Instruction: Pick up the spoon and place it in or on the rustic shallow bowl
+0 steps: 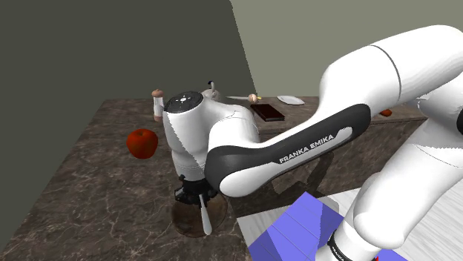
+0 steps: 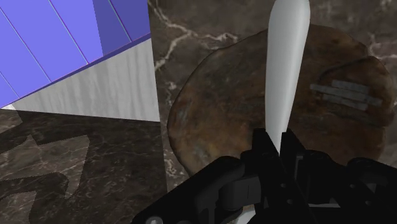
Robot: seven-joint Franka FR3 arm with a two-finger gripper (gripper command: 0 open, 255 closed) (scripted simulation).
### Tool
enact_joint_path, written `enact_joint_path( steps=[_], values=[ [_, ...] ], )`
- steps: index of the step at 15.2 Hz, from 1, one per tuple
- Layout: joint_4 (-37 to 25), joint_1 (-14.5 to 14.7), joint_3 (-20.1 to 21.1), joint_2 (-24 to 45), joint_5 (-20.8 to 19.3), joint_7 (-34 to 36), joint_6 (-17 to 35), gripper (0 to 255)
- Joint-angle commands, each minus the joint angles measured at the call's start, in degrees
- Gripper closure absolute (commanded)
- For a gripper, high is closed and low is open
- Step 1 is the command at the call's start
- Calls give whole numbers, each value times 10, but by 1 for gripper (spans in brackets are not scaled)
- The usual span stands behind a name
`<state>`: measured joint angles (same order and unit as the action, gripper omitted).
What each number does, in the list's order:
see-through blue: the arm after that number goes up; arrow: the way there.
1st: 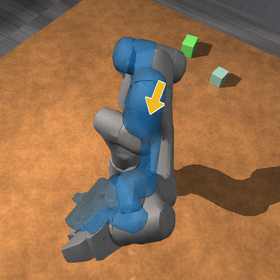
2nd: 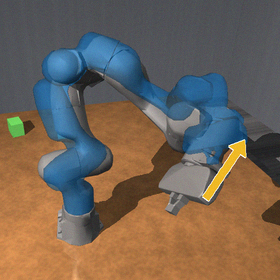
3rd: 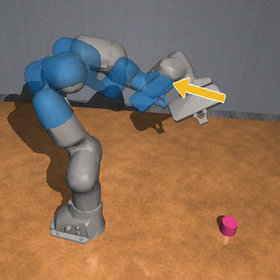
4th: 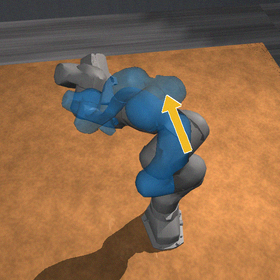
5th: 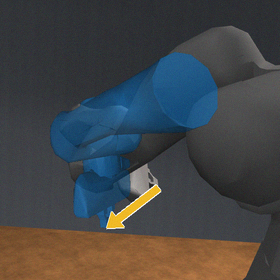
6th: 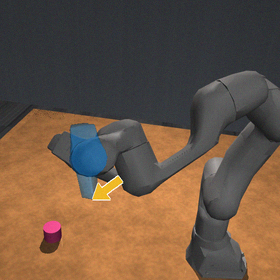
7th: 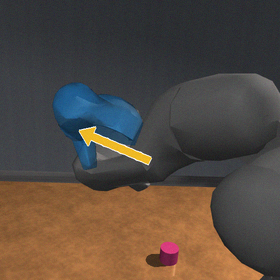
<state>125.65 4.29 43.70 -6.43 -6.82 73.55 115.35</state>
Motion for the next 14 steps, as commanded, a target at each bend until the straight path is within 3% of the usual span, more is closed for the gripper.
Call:
enact_joint_path(
  steps=[1, 4, 11, 12, 14],
  values=[
    [9, -1, 2, 9, -8, 7, 15, 255],
    [22, -2, 5, 26, -22, 21, 39, 255],
    [22, -2, 5, 26, -22, 21, 39, 255],
    [22, -2, 5, 26, -22, 21, 39, 0],
    [22, -2, 5, 26, -22, 21, 39, 0]
  ],
)
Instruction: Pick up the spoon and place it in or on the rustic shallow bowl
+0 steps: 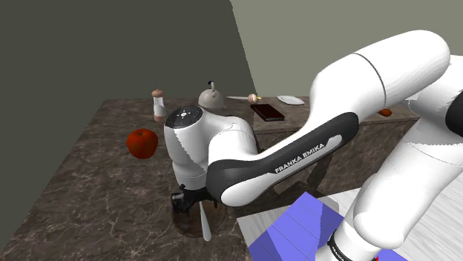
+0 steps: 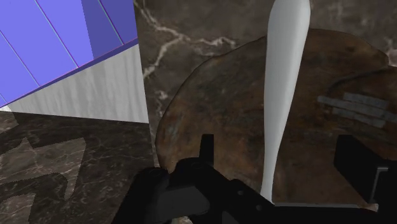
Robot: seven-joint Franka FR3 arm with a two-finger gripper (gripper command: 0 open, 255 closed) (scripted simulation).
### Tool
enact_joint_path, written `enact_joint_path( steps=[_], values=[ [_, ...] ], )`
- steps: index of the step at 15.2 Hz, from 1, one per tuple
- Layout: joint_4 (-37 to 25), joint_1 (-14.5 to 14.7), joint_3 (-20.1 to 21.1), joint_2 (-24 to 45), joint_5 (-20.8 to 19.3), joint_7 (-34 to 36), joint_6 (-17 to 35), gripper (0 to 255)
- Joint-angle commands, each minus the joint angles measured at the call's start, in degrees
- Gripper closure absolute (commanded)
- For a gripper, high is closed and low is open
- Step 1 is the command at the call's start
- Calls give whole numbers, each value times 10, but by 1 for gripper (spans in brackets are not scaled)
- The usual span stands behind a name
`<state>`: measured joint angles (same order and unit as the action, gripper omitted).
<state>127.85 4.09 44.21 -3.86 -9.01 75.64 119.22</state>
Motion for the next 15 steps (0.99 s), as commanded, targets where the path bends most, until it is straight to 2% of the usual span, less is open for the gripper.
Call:
enact_joint_path(
  steps=[1, 3, 7, 15],
  values=[
    [0, 0, 0, 0, 0, 0, 0, 0],
    [0, 0, 0, 0, 0, 0, 0, 0],
    [-51, 5, -1, -29, 27, -19, -71, 0],
    [-51, 5, -1, -29, 27, -19, -71, 0]
  ],
)
